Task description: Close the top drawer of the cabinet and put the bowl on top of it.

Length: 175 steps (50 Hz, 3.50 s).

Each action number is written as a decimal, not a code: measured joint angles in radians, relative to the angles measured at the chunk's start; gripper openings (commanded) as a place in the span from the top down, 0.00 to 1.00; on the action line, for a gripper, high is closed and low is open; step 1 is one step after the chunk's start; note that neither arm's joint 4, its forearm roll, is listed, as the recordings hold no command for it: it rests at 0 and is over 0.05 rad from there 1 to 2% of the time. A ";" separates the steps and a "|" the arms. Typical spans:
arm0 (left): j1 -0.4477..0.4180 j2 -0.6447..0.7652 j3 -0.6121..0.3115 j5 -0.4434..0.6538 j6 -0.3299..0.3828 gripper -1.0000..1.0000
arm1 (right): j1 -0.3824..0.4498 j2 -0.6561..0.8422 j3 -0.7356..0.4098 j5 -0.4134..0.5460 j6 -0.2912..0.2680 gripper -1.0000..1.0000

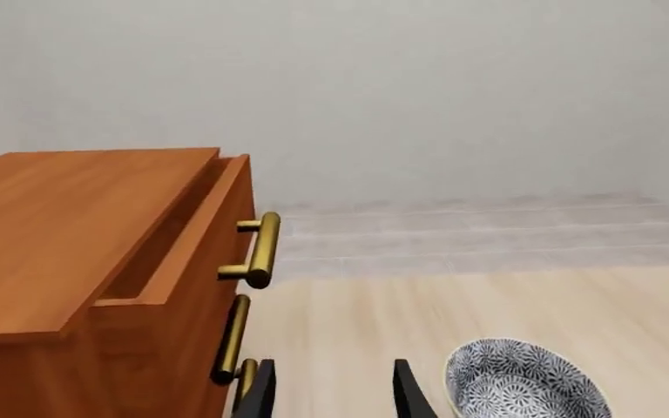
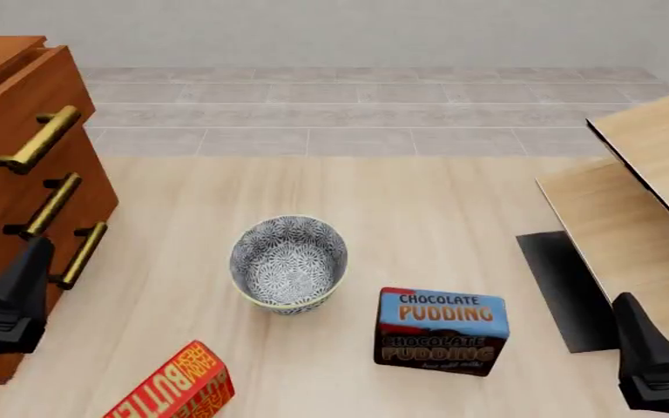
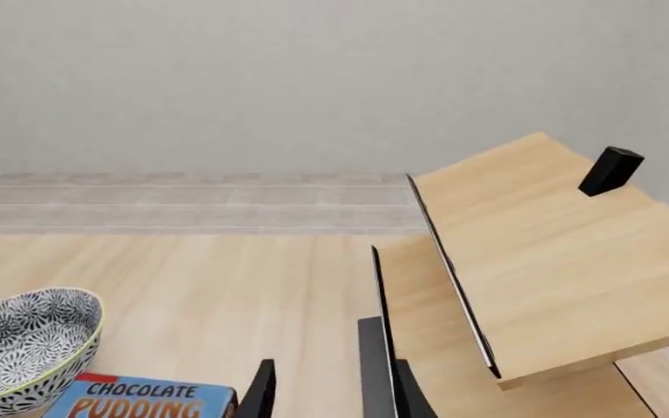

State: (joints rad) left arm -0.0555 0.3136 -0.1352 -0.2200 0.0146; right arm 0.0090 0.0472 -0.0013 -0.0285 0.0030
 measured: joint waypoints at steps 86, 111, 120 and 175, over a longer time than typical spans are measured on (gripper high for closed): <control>0.091 1.010 -0.367 -0.579 -0.057 0.00 | 0.005 0.024 0.001 -0.016 0.000 0.00; 0.191 1.015 -0.347 -0.620 -0.045 0.00 | 0.007 0.029 0.000 -0.019 -0.004 0.00; 0.199 0.996 -0.331 -0.620 -0.042 0.00 | 0.008 0.028 0.001 -0.018 -0.004 0.00; -0.016 0.798 -0.792 0.288 -0.034 0.00 | 0.007 0.036 0.000 -0.023 -0.006 0.00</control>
State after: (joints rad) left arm -0.0719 1.1121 -0.9275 0.0681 -0.0189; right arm 0.0162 0.0830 -0.0008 -0.0515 -0.0033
